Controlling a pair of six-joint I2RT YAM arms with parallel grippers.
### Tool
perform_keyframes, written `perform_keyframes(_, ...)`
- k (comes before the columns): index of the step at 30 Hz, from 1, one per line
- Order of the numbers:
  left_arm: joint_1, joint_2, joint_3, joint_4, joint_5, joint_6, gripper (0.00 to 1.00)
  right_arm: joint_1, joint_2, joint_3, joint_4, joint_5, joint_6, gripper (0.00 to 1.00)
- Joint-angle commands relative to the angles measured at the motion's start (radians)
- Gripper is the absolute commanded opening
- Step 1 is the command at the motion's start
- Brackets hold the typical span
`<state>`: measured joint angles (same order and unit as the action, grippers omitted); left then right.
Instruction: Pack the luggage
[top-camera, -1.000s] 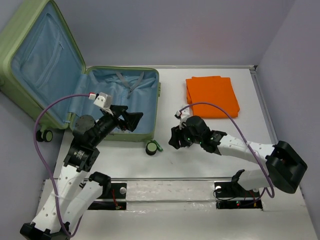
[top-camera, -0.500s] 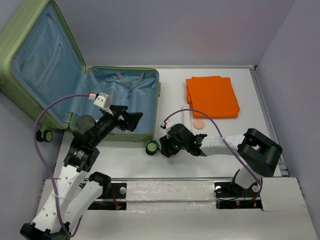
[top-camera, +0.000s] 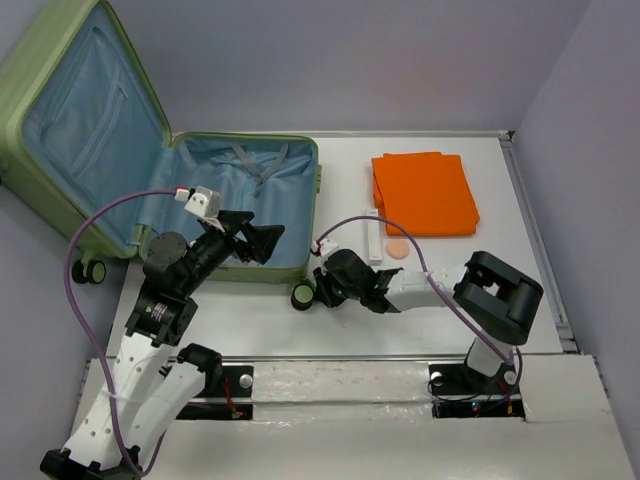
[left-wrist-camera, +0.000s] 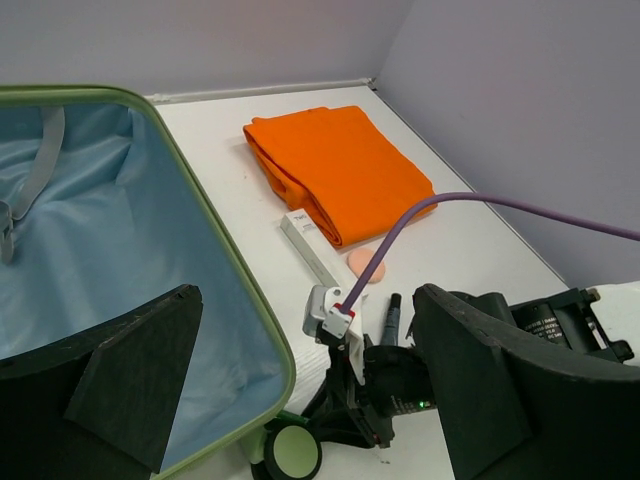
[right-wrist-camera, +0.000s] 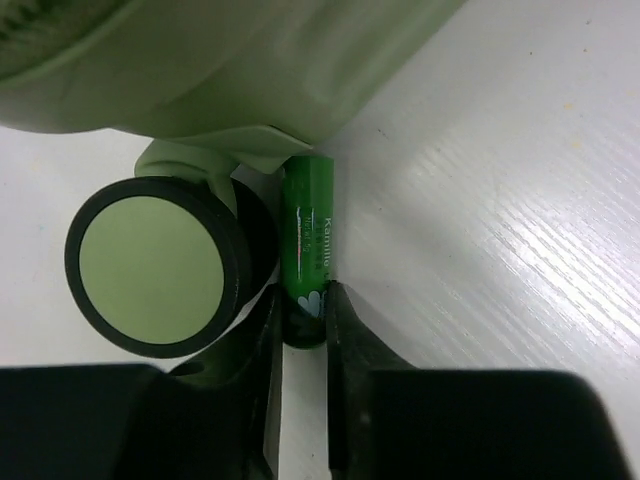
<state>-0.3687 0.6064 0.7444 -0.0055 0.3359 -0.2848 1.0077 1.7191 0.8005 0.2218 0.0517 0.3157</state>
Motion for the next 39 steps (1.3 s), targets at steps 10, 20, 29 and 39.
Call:
perform_keyframes(10, 0.016, -0.026, 0.019, 0.044, 0.011, 0.009, 0.99, 0.012, -0.379, -0.029, -0.222, 0.231, -0.053, 0.07)
perform_keyframes(20, 0.043, -0.043, 0.015, 0.048, -0.011, 0.001, 0.99, 0.012, -0.034, 0.614, -0.265, 0.163, -0.118, 0.36)
perform_keyframes(29, 0.045, -0.063, 0.016, 0.048, 0.011, -0.002, 0.99, -0.099, -0.169, 0.395, -0.36, 0.372, -0.003, 0.84)
perform_keyframes(39, 0.039, -0.062, 0.012, 0.058, 0.026, -0.01, 0.99, -0.303, -0.248, 0.074, -0.406, 0.372, 0.112, 0.81)
